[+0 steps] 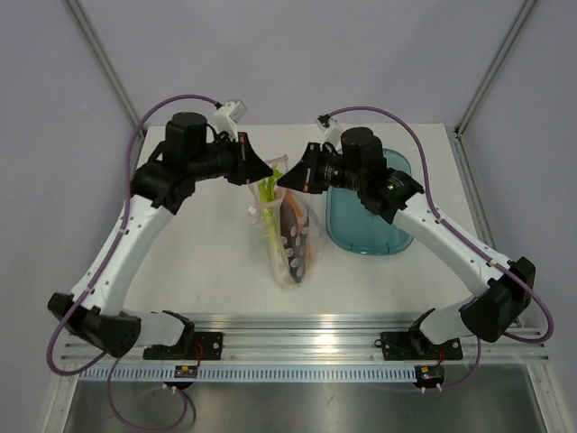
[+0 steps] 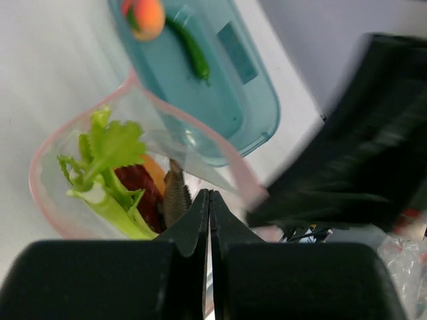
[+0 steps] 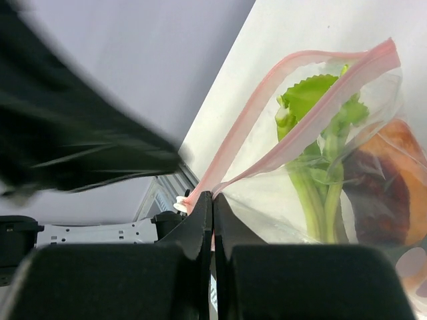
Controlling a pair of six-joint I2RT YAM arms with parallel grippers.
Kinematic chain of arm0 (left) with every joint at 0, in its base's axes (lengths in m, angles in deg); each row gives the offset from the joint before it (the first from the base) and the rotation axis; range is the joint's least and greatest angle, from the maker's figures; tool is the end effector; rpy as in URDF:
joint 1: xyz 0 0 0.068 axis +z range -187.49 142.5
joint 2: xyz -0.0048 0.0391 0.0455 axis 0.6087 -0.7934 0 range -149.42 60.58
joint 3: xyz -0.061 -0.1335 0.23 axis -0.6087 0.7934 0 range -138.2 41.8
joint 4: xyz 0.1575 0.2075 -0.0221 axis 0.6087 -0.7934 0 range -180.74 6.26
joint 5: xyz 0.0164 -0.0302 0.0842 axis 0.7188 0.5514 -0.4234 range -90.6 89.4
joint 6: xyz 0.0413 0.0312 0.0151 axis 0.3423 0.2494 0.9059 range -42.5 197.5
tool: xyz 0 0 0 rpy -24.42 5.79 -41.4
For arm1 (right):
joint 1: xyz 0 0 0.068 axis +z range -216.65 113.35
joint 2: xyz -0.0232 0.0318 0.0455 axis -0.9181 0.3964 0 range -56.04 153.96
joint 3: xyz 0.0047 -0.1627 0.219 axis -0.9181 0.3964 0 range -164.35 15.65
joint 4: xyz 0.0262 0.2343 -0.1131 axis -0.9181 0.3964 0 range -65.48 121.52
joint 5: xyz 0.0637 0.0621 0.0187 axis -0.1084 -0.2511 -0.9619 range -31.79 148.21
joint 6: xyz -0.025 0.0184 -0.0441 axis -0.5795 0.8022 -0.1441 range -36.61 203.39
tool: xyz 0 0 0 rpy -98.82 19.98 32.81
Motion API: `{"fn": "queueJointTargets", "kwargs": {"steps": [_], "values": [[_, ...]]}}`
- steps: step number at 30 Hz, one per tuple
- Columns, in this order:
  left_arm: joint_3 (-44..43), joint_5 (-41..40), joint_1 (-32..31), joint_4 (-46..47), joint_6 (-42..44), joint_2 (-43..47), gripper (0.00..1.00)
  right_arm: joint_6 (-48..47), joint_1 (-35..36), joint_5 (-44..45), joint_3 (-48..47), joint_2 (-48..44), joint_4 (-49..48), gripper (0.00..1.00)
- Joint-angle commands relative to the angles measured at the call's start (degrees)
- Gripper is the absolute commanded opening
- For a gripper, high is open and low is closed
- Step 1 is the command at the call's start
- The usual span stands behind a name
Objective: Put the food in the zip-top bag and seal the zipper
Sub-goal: Adjust the zipper food storage bag at the center of the board.
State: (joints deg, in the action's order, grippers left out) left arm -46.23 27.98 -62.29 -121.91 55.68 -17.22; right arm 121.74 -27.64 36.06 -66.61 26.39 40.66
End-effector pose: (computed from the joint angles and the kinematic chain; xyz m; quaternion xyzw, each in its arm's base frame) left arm 0.2540 -0.1361 0.4248 0.1487 0.8268 -0.3919 0.3750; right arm 0.2504 0.2201 0.4044 -0.1197 0.7847 0.4878 0.3633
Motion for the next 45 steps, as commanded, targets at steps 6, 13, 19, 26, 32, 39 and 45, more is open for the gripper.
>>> {"fn": "queueJointTargets", "kwargs": {"steps": [6, 13, 19, 26, 32, 39, 45], "values": [[-3.65, -8.96, 0.97, -4.80, 2.15, 5.73, 0.05, -0.56, 0.72, -1.84, 0.26, -2.37, -4.36, 0.00], [1.62, -14.17, 4.76, -4.63, -1.64, 1.52, 0.59, -0.55, 0.72, -1.32, 1.49, -4.03, -4.28, 0.00], [5.76, -13.64, 4.85, -1.21, -2.70, -0.69, 0.48, -0.47, 0.72, -1.23, 1.66, -4.74, -3.66, 0.00], [7.34, -11.62, 4.93, 0.20, -2.87, -2.27, 0.10, -0.91, 0.72, -1.05, 1.84, -4.39, -2.96, 0.00], [4.28, -9.69, 4.93, -1.81, -1.82, -2.01, 0.00, -2.57, 0.72, 0.53, 1.05, -3.25, -0.68, 0.00], [1.19, -6.52, 4.85, -4.19, -0.24, -0.86, 0.00, -3.46, 0.72, -1.22, -5.53, 1.14, 0.82, 0.00], [-0.12, -3.97, 4.76, -4.19, -0.06, 1.51, 0.00, -3.63, 1.51, -0.36, -8.27, 0.63, -0.06, 0.00]]}}
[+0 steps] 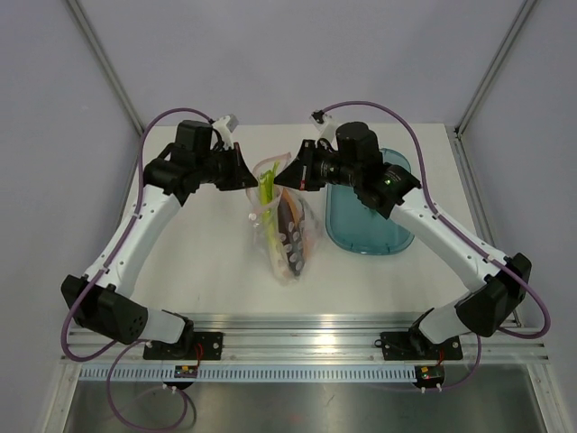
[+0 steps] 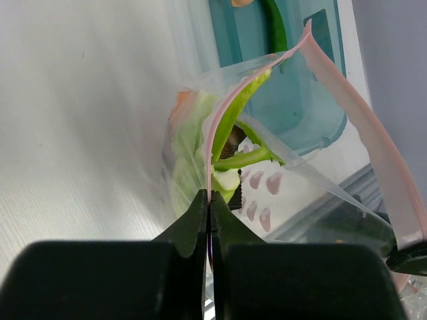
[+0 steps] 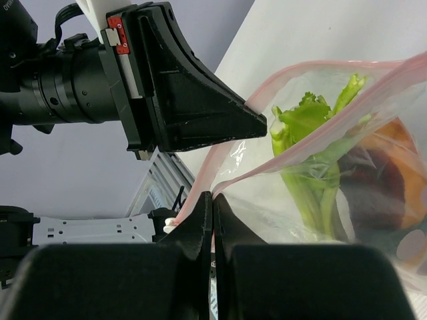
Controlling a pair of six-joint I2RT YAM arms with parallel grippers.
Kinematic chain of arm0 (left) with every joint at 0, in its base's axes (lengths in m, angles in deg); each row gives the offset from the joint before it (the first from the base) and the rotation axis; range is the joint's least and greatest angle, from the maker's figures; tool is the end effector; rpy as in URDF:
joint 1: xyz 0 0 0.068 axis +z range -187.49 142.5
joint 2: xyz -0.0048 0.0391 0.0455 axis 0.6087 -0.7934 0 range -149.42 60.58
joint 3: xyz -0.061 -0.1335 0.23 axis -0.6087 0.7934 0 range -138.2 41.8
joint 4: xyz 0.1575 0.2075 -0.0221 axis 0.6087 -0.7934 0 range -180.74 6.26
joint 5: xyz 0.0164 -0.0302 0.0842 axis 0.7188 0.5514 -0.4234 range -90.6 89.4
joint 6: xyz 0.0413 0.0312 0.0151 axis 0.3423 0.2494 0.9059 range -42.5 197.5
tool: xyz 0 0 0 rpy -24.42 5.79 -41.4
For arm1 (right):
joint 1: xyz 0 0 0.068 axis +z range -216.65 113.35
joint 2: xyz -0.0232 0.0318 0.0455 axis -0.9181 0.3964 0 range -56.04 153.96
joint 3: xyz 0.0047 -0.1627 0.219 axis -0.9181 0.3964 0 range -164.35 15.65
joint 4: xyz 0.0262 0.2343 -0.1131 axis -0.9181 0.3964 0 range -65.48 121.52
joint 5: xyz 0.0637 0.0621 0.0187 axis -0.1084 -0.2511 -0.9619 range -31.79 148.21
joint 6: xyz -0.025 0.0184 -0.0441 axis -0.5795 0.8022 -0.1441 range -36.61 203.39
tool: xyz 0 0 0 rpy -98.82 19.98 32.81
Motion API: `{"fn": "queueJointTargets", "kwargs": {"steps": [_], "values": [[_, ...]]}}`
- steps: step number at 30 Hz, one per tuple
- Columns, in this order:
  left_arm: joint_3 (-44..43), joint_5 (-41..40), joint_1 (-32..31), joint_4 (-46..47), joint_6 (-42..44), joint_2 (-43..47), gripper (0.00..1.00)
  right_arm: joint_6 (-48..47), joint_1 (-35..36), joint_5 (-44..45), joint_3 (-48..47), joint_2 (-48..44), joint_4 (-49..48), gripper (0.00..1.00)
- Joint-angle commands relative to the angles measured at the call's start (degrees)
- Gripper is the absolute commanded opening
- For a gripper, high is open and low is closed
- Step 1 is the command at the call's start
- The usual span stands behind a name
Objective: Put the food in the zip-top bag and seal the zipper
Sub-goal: Adjust the zipper food storage bag at the center of the board.
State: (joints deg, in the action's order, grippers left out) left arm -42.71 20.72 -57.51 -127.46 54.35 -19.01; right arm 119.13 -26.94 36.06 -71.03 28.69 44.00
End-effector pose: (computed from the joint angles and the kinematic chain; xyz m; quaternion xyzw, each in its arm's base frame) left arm 0.2726 -0.1131 0.3868 0.0556 0.8882 -0.3113 0.3334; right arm 0.2534 0.2279 0.4125 -0.1408 0.7872 0.4775 0.3640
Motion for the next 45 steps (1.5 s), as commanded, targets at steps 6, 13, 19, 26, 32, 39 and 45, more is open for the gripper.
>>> {"fn": "queueJointTargets", "kwargs": {"steps": [6, 13, 19, 26, 32, 39, 45], "values": [[-3.47, 7.32, -0.03, 4.08, -0.04, 3.92, 0.00, -2.70, 0.81, 2.90, -0.96, -3.70, -3.75, 0.00], [-1.71, 8.65, -1.79, 5.84, -1.28, 0.84, 0.00, -3.93, 0.81, 9.32, 3.00, 0.17, 1.96, 0.00], [-7.06, 9.78, -1.96, 3.39, 1.62, 0.23, 0.00, -7.26, 0.81, 11.69, 0.64, -2.55, 5.54, 0.50], [-8.04, 13.13, -1.96, 3.56, 2.86, -0.83, 0.00, -12.10, -0.15, 19.77, -7.80, -2.64, 13.73, 0.60], [-8.30, 15.33, -1.96, 4.00, 2.50, -1.18, 0.00, -13.51, -2.79, 20.22, -13.60, 1.75, 18.74, 0.63], [-8.83, 16.12, -1.96, 3.30, 2.94, -1.35, 0.00, -13.60, -3.23, 17.06, -16.25, 5.54, 20.42, 0.60], [-8.74, 17.35, -1.96, 3.29, 3.91, -1.79, 0.00, -14.30, -3.23, 17.75, -17.03, 7.11, 21.29, 0.53]]}}
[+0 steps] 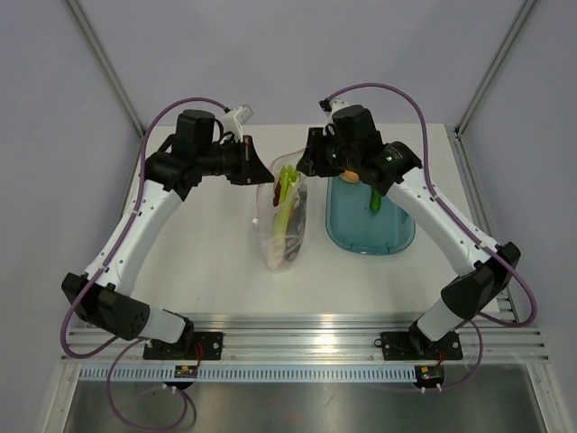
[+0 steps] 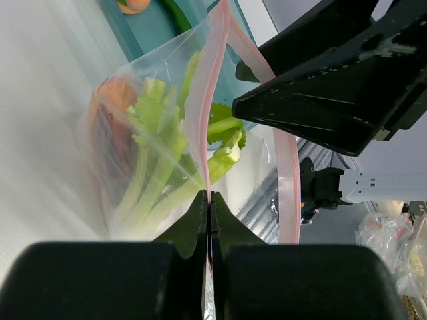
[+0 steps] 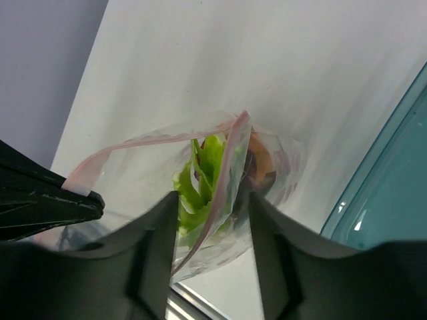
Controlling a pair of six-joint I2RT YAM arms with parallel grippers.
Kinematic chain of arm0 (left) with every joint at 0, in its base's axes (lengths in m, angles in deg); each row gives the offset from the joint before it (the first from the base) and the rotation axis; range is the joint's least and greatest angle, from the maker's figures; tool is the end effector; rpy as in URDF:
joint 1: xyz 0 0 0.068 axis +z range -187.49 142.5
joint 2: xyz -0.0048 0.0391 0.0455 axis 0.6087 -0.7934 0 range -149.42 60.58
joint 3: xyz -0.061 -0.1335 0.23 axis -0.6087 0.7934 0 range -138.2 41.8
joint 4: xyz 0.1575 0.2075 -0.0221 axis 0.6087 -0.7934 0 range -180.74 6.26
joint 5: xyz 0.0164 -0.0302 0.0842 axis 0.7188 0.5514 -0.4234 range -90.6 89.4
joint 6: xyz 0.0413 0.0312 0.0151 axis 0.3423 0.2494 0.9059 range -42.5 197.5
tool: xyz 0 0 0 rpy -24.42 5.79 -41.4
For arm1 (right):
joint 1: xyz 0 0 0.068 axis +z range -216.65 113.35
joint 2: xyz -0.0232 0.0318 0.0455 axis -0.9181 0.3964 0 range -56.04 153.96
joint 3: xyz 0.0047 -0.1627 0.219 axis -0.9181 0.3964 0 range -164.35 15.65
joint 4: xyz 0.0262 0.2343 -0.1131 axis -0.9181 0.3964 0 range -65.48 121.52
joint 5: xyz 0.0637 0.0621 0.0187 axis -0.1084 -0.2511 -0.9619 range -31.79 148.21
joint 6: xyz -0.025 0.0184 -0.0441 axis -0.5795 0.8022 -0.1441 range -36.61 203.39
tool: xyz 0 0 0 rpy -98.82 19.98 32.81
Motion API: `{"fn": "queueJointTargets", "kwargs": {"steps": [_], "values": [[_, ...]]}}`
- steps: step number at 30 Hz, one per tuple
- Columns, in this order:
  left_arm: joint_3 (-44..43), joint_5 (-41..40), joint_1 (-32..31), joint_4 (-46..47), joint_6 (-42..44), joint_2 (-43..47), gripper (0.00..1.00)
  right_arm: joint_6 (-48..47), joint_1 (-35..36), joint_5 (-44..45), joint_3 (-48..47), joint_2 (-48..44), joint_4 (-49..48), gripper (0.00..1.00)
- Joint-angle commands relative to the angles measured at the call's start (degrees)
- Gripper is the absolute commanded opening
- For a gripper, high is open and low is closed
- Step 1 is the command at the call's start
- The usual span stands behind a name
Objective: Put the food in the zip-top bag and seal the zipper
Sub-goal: Adjust the zipper food storage bag at the center of the board, then zip the zipper food storage bag at the center of the board.
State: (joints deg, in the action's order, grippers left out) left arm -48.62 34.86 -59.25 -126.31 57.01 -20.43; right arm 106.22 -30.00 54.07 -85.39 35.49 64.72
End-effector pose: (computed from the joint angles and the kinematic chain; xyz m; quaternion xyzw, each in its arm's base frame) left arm 0.2681 -0.1293 0.4172 0.1541 0.8361 -0.4132 0.3263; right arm 0.2816 0.2128 0.4212 -0.1222 0.8600 0.2725 0.4138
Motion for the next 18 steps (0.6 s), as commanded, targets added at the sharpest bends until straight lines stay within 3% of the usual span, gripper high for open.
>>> {"fn": "queueJointTargets", "kwargs": {"steps": [1, 3, 4, 5, 6, 10, 11, 15, 18], "values": [[-2.93, 3.47, -0.21, 2.05, 1.68, -0.55, 0.00, -1.56, -0.17, 0.10, -3.20, 1.02, 0.75, 0.40], [-3.10, 3.56, -0.13, 2.14, 2.38, -1.60, 0.00, -1.04, -0.26, 1.59, -3.20, 1.20, 0.32, 0.25], [-3.19, 3.21, -0.13, 2.22, 3.17, -1.95, 0.00, -0.51, -0.34, 2.12, -3.12, 1.20, -0.04, 0.09], [-4.06, 1.21, -0.13, 1.96, 3.44, -3.26, 0.00, 1.06, -0.69, 3.08, -3.12, 1.20, -0.39, 0.02], [-4.85, -0.20, -0.13, 1.61, 3.70, -4.06, 0.01, 2.29, -0.96, 3.70, -3.12, 1.20, -0.74, 0.00], [-10.82, -3.03, 0.49, 0.47, 4.93, -8.45, 0.66, 10.11, -3.68, 3.01, 0.65, 0.24, -4.69, 0.00], [-14.15, -3.29, 0.49, -0.84, 5.28, -8.81, 0.74, 11.78, -4.38, 2.30, 1.53, 0.06, -5.66, 0.00], [-15.50, -9.25, 0.49, 0.64, 5.99, -5.13, 0.87, 19.52, -6.58, 1.24, 6.45, -1.79, -11.10, 0.00], [-7.99, -16.20, 0.49, 5.11, 6.34, 2.24, 0.89, 21.81, -7.20, 1.86, 7.08, -2.49, -12.16, 0.00]]}}
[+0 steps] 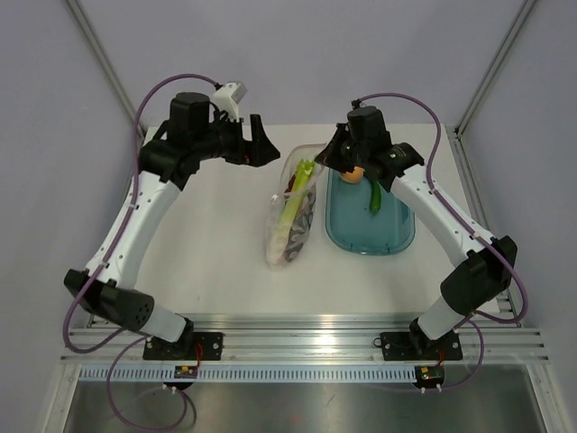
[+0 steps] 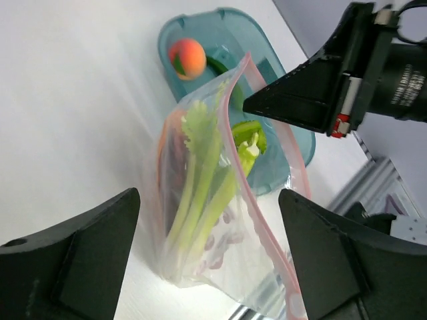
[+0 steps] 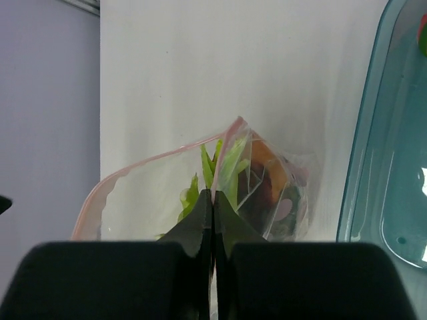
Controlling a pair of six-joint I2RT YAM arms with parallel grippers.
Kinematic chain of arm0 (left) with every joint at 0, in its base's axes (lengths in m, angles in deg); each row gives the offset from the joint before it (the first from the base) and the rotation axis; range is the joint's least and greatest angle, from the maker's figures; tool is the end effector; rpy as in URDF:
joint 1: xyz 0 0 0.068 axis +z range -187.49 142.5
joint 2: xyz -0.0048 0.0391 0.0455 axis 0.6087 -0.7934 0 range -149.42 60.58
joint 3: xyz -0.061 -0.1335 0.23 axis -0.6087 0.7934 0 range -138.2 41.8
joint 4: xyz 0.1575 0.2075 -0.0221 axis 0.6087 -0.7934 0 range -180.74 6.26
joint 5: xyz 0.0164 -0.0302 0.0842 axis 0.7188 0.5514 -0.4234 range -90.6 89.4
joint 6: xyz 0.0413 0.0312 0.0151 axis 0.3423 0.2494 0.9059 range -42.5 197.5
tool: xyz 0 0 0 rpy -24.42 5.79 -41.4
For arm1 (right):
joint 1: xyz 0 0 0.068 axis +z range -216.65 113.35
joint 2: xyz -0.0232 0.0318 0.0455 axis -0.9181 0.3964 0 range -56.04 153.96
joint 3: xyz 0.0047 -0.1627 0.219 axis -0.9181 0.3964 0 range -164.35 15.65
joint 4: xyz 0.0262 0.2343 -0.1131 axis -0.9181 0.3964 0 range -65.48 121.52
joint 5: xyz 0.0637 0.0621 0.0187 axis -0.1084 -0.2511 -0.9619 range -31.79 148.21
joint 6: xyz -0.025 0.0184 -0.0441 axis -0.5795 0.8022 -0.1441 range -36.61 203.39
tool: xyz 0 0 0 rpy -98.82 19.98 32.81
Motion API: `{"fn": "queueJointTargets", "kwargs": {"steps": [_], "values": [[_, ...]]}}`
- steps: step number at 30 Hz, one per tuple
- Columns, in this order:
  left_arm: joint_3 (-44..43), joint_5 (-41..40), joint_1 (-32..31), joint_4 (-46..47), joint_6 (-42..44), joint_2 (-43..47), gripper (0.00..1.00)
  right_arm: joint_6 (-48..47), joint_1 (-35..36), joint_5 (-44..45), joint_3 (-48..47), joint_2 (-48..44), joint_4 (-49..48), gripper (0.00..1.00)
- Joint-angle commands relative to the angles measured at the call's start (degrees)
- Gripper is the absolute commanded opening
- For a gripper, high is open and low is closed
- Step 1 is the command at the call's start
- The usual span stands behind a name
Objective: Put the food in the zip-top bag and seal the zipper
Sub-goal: Zip the zipper food storage bag at the center of the board.
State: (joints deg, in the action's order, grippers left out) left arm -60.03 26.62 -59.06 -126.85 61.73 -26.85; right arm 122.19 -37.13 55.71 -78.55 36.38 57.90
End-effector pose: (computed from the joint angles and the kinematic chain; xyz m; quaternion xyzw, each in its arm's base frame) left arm 0.2946 -0.1340 0.4455 0.1620 0.8291 -0.3504 0.4044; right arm 0.3190 0.1824 0.3874 0.0600 0.8707 0.2896 0.3929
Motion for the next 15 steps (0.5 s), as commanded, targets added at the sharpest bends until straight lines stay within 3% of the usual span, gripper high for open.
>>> {"fn": "queueJointTargets", "kwargs": {"steps": [1, 4, 7, 9, 15], "values": [[6.17, -8.93, 0.21, 7.32, 1.71, 13.74, 0.89, 6.10, -0.07, 0.13, 0.24, -3.39, -5.44, 0.00], [18.12, -7.11, 0.20, 14.18, 1.35, 21.61, 0.95, 7.33, -0.25, -0.57, 1.20, -4.27, -7.36, 0.00], [30.74, -4.72, -0.50, 19.46, 1.70, 31.95, 0.93, 7.86, -0.25, -1.01, 2.26, -5.06, -8.86, 0.00], [35.44, -5.42, -0.94, 21.40, 3.28, 38.27, 0.92, 7.95, -0.25, -1.01, 2.43, -5.41, -9.04, 0.00], [45.38, 0.37, -3.91, 23.50, 4.18, 43.22, 0.88, 6.90, -0.25, -3.47, 1.56, -4.44, -9.83, 0.00]]}}
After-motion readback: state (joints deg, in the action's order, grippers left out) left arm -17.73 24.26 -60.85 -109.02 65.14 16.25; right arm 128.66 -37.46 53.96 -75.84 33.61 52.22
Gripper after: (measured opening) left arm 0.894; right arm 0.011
